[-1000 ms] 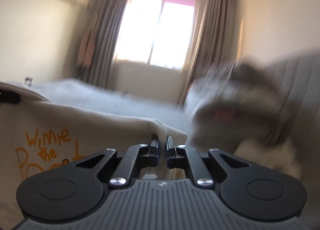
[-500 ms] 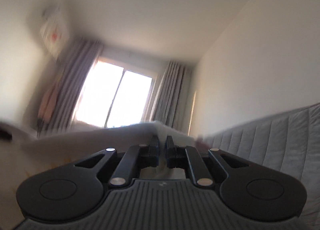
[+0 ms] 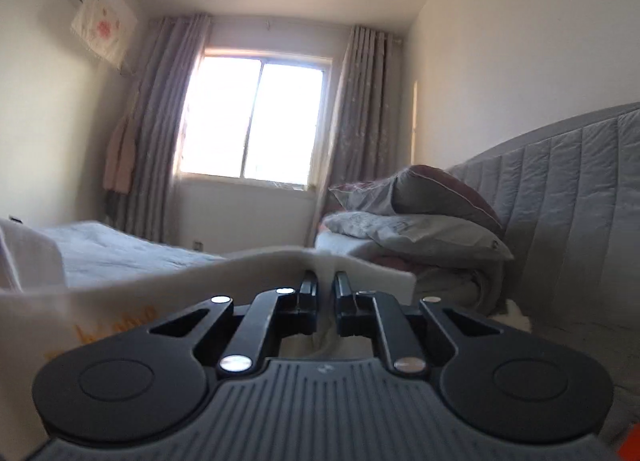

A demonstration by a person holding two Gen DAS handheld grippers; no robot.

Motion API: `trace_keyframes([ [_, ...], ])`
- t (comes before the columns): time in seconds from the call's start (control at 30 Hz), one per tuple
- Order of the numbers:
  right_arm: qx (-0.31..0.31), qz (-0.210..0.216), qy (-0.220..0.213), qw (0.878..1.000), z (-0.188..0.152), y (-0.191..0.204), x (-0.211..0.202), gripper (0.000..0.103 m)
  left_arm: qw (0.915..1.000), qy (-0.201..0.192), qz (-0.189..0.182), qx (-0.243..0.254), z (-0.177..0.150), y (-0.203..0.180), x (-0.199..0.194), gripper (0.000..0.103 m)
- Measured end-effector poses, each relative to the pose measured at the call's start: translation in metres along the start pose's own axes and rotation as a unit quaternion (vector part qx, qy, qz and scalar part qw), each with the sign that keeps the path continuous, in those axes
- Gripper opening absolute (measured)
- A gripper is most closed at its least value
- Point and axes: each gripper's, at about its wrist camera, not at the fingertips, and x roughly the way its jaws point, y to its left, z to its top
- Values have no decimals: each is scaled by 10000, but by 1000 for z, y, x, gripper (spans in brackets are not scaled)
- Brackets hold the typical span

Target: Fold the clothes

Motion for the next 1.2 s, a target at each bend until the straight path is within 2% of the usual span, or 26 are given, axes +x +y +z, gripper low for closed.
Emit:
trace_keyframes([
  [0.03, -133, 27, 401, 9991, -5, 3, 12, 17, 9991, 213, 329, -162, -3, 11, 9, 12],
  [0.07, -310, 142, 1098, 9934, -20, 8, 33, 18, 9964, 426, 657, -323, -5, 21, 18, 12],
  [0.13, -477, 376, 2443, 9678, -55, 14, 72, 18, 9867, 807, 1213, -723, -12, 42, 31, 15],
  [0.17, -457, 466, 2809, 9575, -67, 14, 82, 18, 9829, 884, 1282, -980, -14, 49, 31, 18],
  [0.23, -502, 572, 3029, 9500, -74, 13, 91, 18, 9776, 954, 1338, -1314, -16, 55, 26, 21],
  [0.3, -551, 771, 2960, 9505, -65, 12, 89, 18, 9775, 938, 1371, -1298, -17, 48, 19, 24],
  [0.37, -563, 1011, 2922, 9493, -58, 12, 86, 27, 9787, 996, 1400, -1122, -19, 41, 16, 26],
  [0.4, -568, 1095, 2944, 9477, -61, 14, 83, 28, 9786, 1071, 1413, -1043, -20, 38, 16, 27],
  [0.47, -503, 1115, 2918, 9486, -70, 11, 76, 29, 9775, 1195, 1470, -924, -24, 34, 19, 28],
  [0.5, -367, 1040, 2824, 9529, -71, 10, 73, 29, 9766, 1231, 1518, -892, -26, 33, 22, 28],
  [0.57, 27, 829, 2570, 9628, -69, 6, 62, 30, 9748, 1389, 1529, -845, -30, 33, 28, 31],
  [0.63, 425, 911, 2389, 9658, -62, -4, 67, 32, 9727, 1585, 1503, -780, -35, 34, 36, 35],
  [0.7, 612, 1071, 2372, 9636, -57, -10, 76, 46, 9725, 1629, 1520, -672, -37, 34, 38, 36],
  [0.73, 624, 1146, 2401, 9619, -57, -12, 82, 57, 9725, 1645, 1531, -615, -38, 33, 38, 36],
  [0.77, 513, 1214, 2508, 9590, -61, -11, 93, 62, 9727, 1641, 1548, -552, -39, 34, 40, 36],
  [0.83, 332, 1341, 2779, 9506, -74, -4, 116, 62, 9726, 1651, 1573, -440, -41, 34, 42, 36],
  [0.93, 223, 1510, 3191, 9353, -98, 10, 146, 62, 9732, 1671, 1557, -280, -43, 36, 41, 32],
  [0.97, 161, 1513, 3204, 9350, -101, 13, 150, 62, 9740, 1648, 1538, -207, -42, 36, 41, 25],
  [1.0, 59, 1432, 3017, 9426, -96, 15, 144, 62, 9750, 1620, 1517, -130, -42, 34, 43, 17],
  [1.03, -42, 1350, 2829, 9496, -90, 17, 139, 59, 9759, 1591, 1495, -52, -41, 33, 44, 13],
  [1.07, -144, 1267, 2639, 9561, -85, 19, 134, 45, 9767, 1562, 1474, 25, -40, 32, 45, 6],
  [1.13, -347, 1100, 2255, 9674, -74, 23, 123, 15, 9845, 1293, 1180, 133, -35, 27, 42, 4],
  [1.2, -550, 930, 1866, 9765, -63, 28, 112, 14, 9910, 1001, 861, 235, -29, 21, 38, 4],
])
